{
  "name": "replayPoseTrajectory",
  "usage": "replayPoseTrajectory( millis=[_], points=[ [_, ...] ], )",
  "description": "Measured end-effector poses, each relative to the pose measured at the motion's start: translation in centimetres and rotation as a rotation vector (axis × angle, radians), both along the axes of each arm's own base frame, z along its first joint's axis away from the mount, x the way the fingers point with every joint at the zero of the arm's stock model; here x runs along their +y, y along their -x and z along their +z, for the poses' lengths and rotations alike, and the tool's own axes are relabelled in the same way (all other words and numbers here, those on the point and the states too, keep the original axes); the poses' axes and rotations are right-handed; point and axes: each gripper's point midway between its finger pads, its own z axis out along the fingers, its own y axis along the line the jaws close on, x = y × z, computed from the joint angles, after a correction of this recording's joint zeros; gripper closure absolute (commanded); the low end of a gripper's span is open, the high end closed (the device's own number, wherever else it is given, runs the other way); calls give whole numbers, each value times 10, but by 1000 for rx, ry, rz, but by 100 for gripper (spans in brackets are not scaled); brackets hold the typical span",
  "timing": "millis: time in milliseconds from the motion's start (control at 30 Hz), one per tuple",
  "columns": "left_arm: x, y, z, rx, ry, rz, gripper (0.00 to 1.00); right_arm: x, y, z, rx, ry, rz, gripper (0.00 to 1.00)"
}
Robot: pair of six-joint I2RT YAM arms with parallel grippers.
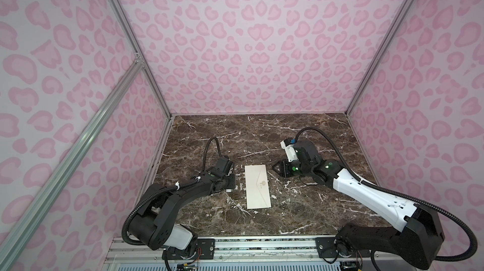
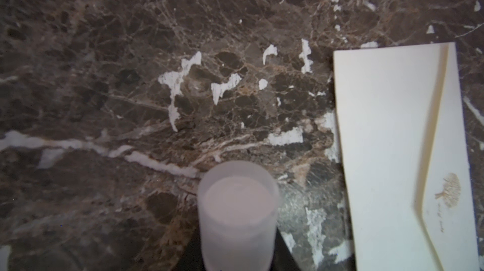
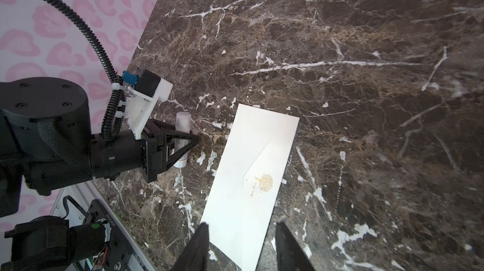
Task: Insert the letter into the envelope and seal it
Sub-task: 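Carry the glue stick with the left gripper beside the envelope and lower it, then stand the glue stick on the table and open the left gripper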
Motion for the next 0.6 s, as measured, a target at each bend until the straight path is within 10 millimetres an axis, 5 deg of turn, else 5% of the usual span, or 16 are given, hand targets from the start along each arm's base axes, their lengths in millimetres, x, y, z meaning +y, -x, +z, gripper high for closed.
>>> replayPoseTrajectory(
  millis=[600],
  points=[
    [-7,-15,-3,-9,12,21,87,-6,4,-5,13,13,-1,56]
  ],
)
